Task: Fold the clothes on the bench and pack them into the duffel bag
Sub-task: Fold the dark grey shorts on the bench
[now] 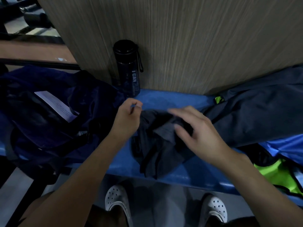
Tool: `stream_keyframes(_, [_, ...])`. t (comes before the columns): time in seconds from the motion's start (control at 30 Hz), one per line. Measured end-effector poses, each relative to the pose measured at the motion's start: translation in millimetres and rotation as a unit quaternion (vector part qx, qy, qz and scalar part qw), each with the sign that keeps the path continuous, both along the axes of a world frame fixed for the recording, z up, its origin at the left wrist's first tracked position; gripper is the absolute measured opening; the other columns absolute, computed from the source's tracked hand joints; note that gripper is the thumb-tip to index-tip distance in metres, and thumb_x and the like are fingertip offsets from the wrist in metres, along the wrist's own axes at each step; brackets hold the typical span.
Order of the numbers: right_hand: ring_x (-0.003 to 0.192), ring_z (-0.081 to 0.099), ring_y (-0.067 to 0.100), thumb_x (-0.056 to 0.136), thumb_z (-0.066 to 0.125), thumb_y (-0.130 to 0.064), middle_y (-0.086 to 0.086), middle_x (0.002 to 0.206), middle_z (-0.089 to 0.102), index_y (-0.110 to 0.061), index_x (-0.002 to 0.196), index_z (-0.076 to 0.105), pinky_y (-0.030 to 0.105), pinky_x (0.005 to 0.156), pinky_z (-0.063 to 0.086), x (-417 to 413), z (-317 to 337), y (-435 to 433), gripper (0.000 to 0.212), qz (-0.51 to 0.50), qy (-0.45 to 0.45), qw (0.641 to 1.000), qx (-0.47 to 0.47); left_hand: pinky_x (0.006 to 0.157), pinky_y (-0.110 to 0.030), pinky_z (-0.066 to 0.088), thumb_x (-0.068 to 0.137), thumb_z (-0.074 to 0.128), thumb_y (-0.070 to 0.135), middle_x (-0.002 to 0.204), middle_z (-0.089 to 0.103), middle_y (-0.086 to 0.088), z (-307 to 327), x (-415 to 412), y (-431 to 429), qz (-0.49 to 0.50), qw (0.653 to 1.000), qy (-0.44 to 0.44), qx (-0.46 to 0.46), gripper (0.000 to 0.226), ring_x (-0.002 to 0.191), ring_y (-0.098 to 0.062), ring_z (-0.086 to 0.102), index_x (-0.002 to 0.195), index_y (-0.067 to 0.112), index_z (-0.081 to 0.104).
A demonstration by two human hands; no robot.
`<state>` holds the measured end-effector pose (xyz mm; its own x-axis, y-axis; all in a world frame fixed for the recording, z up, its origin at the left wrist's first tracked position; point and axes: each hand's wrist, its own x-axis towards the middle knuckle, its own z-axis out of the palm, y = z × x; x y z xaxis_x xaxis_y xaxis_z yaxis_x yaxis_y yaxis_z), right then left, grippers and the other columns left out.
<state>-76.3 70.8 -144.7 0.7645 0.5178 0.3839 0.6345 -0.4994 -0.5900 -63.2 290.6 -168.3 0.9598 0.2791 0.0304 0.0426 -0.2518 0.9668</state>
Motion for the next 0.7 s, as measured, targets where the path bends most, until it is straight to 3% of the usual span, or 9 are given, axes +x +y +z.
stream_keyframes(0.1, [0.123,0.040,0.008,0.094,0.063,-0.026,-0.008,0.133,0.046,-0.024,0.147,0.039,0.032,0.107,0.033,5,-9,3,0.058,-0.043,0.030,0.996,-0.077,0.073,-0.035,0.046,0.101,0.045,0.017,0.087,0.059,-0.006,-7,1,0,0.008,0.999,0.050,0.009,0.016,0.080,-0.017,0.057,0.090,0.022,0.055])
stream_keyframes(0.23, [0.099,0.054,0.014,0.085,0.070,-0.016,-0.009,0.104,0.057,-0.022,0.126,0.057,0.036,0.087,0.042,3,-25,-9,0.043,-0.058,0.008,0.990,-0.129,0.082,-0.018,0.044,0.096,0.061,0.029,0.097,0.060,0.010,-10,-9,2,-0.083,0.977,0.046,0.192,0.004,0.087,0.000,0.057,0.099,0.027,0.059])
stream_keyframes(0.3, [0.095,0.056,0.017,0.083,0.072,-0.019,-0.009,0.099,0.058,-0.022,0.113,0.062,0.036,0.081,0.041,3,-31,-20,0.032,-0.073,0.001,0.982,-0.174,0.082,-0.016,0.042,0.091,0.068,0.039,0.109,0.058,0.008,-13,-13,3,-0.137,0.955,0.082,0.250,0.030,0.095,-0.004,0.056,0.116,0.024,0.061])
stream_keyframes(0.37, [0.107,0.051,0.017,0.086,0.070,-0.030,-0.010,0.111,0.056,-0.026,0.119,0.060,0.033,0.086,0.035,-2,-36,-31,0.034,-0.085,0.023,0.967,-0.241,0.078,-0.018,0.042,0.086,0.074,0.040,0.106,0.058,0.006,-15,-14,5,-0.166,0.939,0.126,0.274,0.044,0.093,-0.008,0.056,0.123,0.021,0.059])
stream_keyframes(0.43, [0.118,0.041,0.015,0.087,0.067,-0.037,-0.011,0.126,0.047,-0.031,0.132,0.051,0.032,0.092,0.030,-7,-41,-40,0.048,-0.088,0.058,0.951,-0.291,0.070,-0.017,0.044,0.086,0.077,0.030,0.092,0.062,0.007,-18,-17,6,-0.171,0.928,0.140,0.300,0.031,0.086,-0.011,0.062,0.111,0.020,0.063])
stream_keyframes(0.5, [0.120,0.037,0.015,0.088,0.067,-0.036,-0.012,0.128,0.042,-0.034,0.133,0.050,0.031,0.092,0.028,-8,-44,-45,0.048,-0.091,0.072,0.942,-0.316,0.067,-0.021,0.049,0.087,0.076,0.022,0.079,0.065,0.008,-19,-16,6,-0.154,0.935,0.120,0.295,0.009,0.080,-0.012,0.066,0.090,0.019,0.067])
stream_keyframes(0.57, [0.117,0.039,0.017,0.090,0.064,-0.031,-0.012,0.121,0.046,-0.033,0.117,0.061,0.031,0.088,0.026,-10,-44,-47,0.027,-0.090,0.048,0.943,-0.318,0.067,-0.028,0.053,0.089,0.071,0.018,0.076,0.064,0.009,-19,-15,5,-0.119,0.948,0.057,0.288,0.009,0.073,-0.007,0.063,0.082,0.021,0.067])
stream_keyframes(0.63, [0.111,0.045,0.021,0.091,0.064,-0.023,-0.009,0.112,0.053,-0.027,0.101,0.066,0.034,0.085,0.029,-11,-41,-46,0.011,-0.102,0.006,0.954,-0.280,0.069,-0.022,0.048,0.091,0.066,0.015,0.084,0.057,0.010,-14,-14,1,-0.056,0.954,-0.054,0.288,0.009,0.073,-0.005,0.057,0.085,0.022,0.064])
stream_keyframes(0.7, [0.103,0.047,0.021,0.090,0.064,-0.016,-0.005,0.110,0.054,-0.021,0.102,0.064,0.034,0.081,0.033,-11,-35,-44,0.014,-0.135,-0.048,0.967,-0.210,0.074,-0.012,0.045,0.094,0.062,0.010,0.099,0.050,0.008,-9,-13,-2,-0.006,0.958,-0.121,0.261,0.009,0.081,-0.005,0.055,0.098,0.018,0.065])
